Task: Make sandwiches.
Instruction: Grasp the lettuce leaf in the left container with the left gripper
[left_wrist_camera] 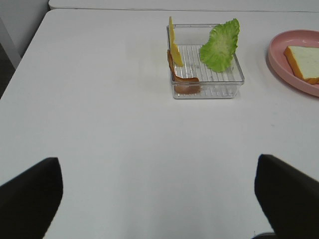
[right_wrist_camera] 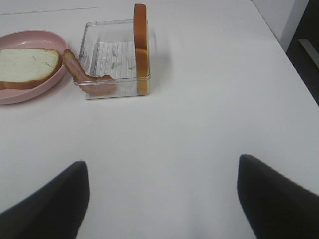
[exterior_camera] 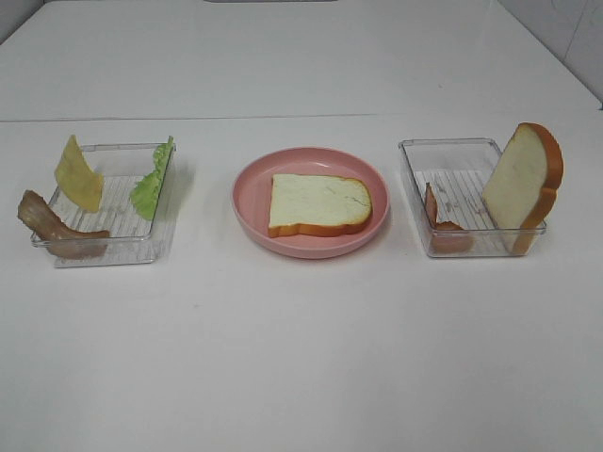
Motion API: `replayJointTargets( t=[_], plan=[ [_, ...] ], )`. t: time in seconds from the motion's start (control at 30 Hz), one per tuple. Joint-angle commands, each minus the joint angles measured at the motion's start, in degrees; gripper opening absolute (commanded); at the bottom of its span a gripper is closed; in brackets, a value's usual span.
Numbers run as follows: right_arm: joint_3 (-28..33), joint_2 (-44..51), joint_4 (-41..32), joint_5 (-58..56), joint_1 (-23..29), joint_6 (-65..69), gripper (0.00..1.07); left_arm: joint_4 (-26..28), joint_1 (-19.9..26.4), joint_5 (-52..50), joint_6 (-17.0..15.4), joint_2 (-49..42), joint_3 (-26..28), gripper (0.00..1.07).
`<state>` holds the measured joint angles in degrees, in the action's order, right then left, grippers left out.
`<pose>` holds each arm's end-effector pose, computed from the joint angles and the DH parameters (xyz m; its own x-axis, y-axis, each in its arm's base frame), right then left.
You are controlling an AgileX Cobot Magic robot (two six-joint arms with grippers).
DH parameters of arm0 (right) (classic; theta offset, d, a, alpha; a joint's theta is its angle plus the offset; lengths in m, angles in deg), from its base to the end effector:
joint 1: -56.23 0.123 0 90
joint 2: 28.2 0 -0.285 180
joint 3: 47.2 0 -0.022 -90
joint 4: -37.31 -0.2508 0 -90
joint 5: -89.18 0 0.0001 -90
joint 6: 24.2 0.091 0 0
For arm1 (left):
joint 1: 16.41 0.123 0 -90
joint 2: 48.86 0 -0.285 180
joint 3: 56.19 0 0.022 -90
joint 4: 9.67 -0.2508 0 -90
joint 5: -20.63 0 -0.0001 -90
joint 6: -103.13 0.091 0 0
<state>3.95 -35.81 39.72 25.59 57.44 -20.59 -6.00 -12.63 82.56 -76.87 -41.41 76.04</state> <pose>-0.0026 -0.0035 0.2609 -0.5337 0.0330 -0.8450 0.0344 0.9993 0.0173 -0.0080 -0.0057 0.2796 -0.4539 -0.0602 -0.8890 -0.0294 0.9982 -0.0526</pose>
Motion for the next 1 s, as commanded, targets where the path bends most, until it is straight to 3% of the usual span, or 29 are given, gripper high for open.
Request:
replayJointTargets(
  t=[0.03, 0.23, 0.33, 0.4, 0.43, 0.5, 0.57, 0.6, 0.7, 0.8, 0.83, 0.9, 0.93, 1.0],
  plan=[
    [0.1, 1.9, -0.2, 0.6, -0.1, -0.7, 0.76, 0.1, -0.2, -0.3, 0.0, 0.0, 0.1, 1.0],
    [0.1, 1.9, -0.2, 0.6, -0.1, -0.7, 0.76, 0.2, -0.2, 0.9, 0.0, 4.2, 0.9, 1.0],
    [0.1, 1.9, -0.2, 0.6, -0.1, -0.7, 0.76, 0.1, -0.2, 4.2, -0.3, 11.9, 4.1, 1.0],
    [0.1, 1.9, -0.2, 0.6, -0.1, -0.7, 0.76, -0.4, -0.2, 6.9, -0.3, 22.9, 8.6, 1.0],
    [0.1, 1.9, -0.2, 0.6, -0.1, -0.7, 0.76, -0.4, -0.2, 6.9, -0.3, 22.9, 8.6, 1.0],
    [0.1, 1.9, -0.2, 0.6, -0.1, -0.7, 0.76, -0.2, -0.2, 9.7, -0.7, 37.9, 17.1, 1.0],
    [0.1, 1.9, -0.2, 0.6, -0.1, -0.7, 0.76, -0.1, -0.2, 10.7, -1.0, 42.2, 19.6, 1.0],
    [0.1, 1.9, -0.2, 0.6, -0.1, -0.7, 0.76, -0.6, -0.2, 12.8, -1.6, 50.9, 24.2, 1.0],
    [0.1, 1.9, -0.2, 0.6, -0.1, -0.7, 0.76, -1.0, -0.2, 13.6, -1.5, 55.3, 26.9, 1.0],
    [0.1, 1.9, -0.2, 0.6, -0.1, -0.7, 0.76, -0.2, -0.2, 13.5, 0.5, 73.5, 39.5, 1.0],
    [0.1, 1.9, -0.2, 0.6, -0.1, -0.7, 0.76, -0.2, -0.2, 13.5, 0.5, 73.5, 39.5, 1.0],
    [0.1, 1.9, -0.2, 0.6, -0.1, -0.6, 0.76, 0.4, -3.3, 13.5, 0.0, 82.4, 46.1, 1.0],
    [0.1, 1.9, -0.2, 0.6, -0.1, -0.6, 0.76, 0.4, -3.3, 13.5, 0.0, 82.4, 46.1, 1.0],
    [0.1, 1.9, -0.2, 0.6, -0.1, -0.6, 0.76, 0.2, -8.0, 13.5, -1.5, 90.8, 52.9, 1.0]
  ],
)
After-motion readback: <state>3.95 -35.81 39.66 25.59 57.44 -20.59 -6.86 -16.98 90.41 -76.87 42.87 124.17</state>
